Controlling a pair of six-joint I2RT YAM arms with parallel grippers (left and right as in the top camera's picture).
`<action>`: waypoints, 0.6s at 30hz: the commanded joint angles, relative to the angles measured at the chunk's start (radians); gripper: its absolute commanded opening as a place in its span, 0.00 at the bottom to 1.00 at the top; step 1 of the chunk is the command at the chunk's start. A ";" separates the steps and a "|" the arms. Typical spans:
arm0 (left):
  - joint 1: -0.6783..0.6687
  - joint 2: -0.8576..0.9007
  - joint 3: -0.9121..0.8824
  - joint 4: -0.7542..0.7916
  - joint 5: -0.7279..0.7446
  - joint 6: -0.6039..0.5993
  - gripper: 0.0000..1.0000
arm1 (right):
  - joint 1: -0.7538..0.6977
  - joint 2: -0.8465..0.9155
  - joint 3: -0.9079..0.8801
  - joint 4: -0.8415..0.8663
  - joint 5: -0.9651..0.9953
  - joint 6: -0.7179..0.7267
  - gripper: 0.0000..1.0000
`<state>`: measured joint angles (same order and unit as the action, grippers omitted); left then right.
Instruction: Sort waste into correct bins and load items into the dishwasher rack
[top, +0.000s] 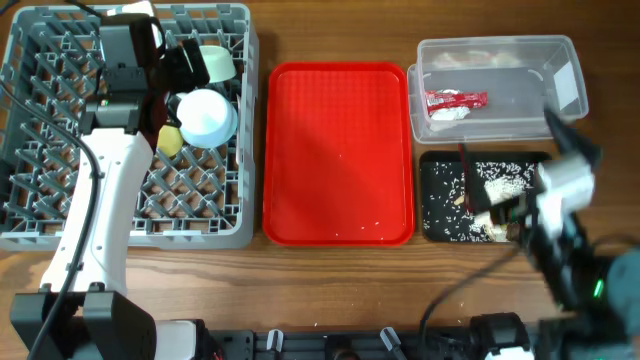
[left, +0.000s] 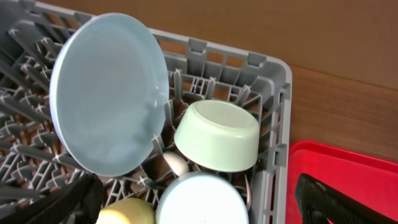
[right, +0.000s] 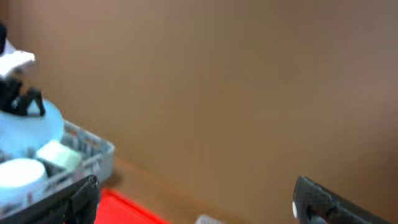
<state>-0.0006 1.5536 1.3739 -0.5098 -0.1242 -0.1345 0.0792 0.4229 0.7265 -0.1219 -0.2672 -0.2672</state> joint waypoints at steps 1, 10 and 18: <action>-0.001 -0.002 0.001 0.003 0.008 -0.012 1.00 | -0.053 -0.238 -0.236 0.104 0.006 0.038 1.00; -0.001 -0.002 0.001 0.003 0.008 -0.012 1.00 | -0.067 -0.381 -0.677 0.581 0.047 0.197 1.00; -0.001 -0.002 0.001 0.003 0.008 -0.012 1.00 | -0.068 -0.420 -0.721 0.277 0.050 0.221 1.00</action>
<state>-0.0006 1.5536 1.3739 -0.5095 -0.1242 -0.1371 0.0166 0.0181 0.0086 0.2443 -0.2325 -0.0715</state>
